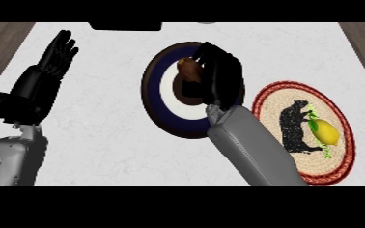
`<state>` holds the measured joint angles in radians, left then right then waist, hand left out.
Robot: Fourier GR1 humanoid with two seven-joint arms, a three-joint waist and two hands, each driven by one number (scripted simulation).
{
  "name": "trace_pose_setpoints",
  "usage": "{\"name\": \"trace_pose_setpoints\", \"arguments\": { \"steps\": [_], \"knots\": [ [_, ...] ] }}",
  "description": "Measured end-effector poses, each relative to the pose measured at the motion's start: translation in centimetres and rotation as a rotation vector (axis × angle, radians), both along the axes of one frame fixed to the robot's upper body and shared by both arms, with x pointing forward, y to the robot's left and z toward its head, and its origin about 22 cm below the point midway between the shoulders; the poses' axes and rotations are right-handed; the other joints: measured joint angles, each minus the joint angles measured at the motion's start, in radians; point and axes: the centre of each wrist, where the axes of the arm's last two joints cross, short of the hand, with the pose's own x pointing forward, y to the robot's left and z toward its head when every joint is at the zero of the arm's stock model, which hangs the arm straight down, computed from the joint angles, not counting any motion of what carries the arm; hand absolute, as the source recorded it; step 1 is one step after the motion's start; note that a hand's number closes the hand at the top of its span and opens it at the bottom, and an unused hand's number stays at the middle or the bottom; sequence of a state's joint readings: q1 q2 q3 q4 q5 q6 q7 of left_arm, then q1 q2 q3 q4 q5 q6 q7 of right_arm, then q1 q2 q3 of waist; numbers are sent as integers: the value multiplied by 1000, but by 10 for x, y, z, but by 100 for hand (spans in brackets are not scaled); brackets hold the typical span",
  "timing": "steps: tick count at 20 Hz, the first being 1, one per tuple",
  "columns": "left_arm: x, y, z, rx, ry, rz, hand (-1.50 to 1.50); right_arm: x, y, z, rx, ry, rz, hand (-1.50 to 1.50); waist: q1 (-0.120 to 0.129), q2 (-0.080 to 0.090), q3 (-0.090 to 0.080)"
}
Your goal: Pick the sweet potato from the placemat and place it in the plate
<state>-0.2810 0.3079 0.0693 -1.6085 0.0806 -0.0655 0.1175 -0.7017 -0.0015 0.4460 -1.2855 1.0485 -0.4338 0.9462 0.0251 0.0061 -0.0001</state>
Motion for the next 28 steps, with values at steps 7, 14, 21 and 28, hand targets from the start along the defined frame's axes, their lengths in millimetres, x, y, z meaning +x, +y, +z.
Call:
{"name": "trace_pose_setpoints", "arguments": {
  "steps": [7, 14, 21, 28],
  "knots": [
    [8, -10, -2, -3, -6, -12, 0, 41, 1, -15, 107, 54, -29, -150, 15, 5, 0],
    [8, -14, 2, -2, -11, -32, 0, 54, 4, -21, 253, -27, 20, -150, 28, 8, 1],
    [6, -10, 1, -2, 0, -22, 0, 55, 2, -10, 433, -207, 24, -150, 20, 5, 1],
    [-4, 2, -1, -6, 7, 16, 0, 36, -23, -14, 612, -309, -3, -150, -13, -5, 1]
  ]
}}
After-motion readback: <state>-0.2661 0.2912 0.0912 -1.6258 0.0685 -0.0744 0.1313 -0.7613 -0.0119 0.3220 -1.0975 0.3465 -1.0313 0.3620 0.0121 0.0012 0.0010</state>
